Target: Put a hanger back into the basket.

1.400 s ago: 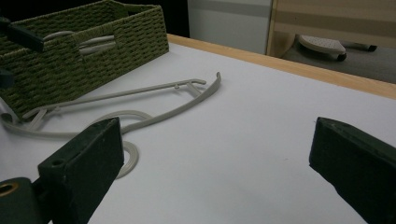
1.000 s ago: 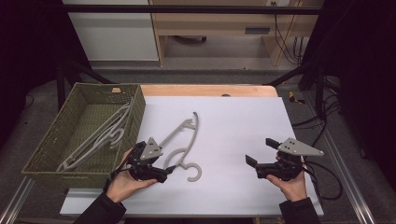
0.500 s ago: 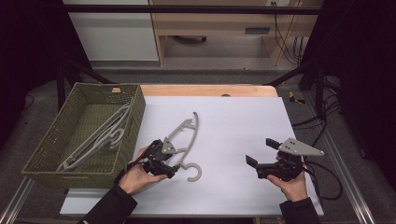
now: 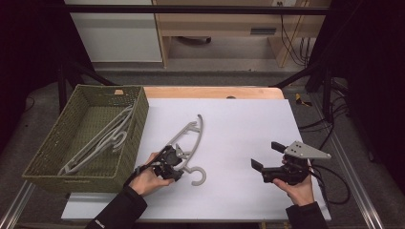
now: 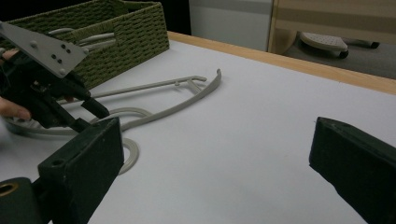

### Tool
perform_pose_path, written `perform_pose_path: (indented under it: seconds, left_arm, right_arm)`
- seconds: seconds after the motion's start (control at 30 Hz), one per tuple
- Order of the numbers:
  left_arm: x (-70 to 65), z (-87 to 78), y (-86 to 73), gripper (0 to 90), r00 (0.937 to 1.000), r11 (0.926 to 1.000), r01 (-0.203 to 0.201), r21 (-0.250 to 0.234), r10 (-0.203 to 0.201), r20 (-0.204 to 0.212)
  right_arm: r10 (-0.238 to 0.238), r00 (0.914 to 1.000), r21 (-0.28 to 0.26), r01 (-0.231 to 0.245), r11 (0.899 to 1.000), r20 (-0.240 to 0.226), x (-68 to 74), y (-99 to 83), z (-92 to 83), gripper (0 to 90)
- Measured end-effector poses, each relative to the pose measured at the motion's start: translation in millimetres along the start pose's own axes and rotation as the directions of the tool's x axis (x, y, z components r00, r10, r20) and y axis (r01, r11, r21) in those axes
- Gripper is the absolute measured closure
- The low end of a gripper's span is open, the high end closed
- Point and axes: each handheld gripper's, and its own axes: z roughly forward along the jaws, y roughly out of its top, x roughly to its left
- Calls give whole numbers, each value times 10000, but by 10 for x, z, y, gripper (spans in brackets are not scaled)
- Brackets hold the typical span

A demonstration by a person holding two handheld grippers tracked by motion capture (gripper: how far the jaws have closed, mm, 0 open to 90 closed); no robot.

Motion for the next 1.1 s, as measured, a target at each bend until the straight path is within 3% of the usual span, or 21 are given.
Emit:
perform_pose_path:
  seconds: [0.33,0.4,0.43,0.83,1.0,1.1]
  left_arm:
    - [-17,83,-8,708,9999,9995,72,321,-77,147]
    - [-13,87,-8,717,9995,9989,256,391,-263,195]
    - [15,92,-3,741,9973,9976,491,489,-516,521]
    - [4,96,15,821,9927,9929,1044,565,-1075,553]
    - [-16,80,11,824,9944,9941,902,609,-934,503]
    - [-42,36,-14,825,9943,9960,785,429,-814,696]
  right_arm:
    - [-3,10000,19,3,10000,-32,1,1,1,36]
    - [-23,10000,-2,23,10000,-28,-4,1,-2,36]
    - [-22,10000,-2,22,10000,-41,-3,2,-2,36]
    - [12,9999,42,-12,10000,-103,-1,1,2,36]
    - [-19,9999,82,20,10000,-121,-3,-1,4,36]
    - [7,9999,62,-7,10000,-118,-3,0,2,36]
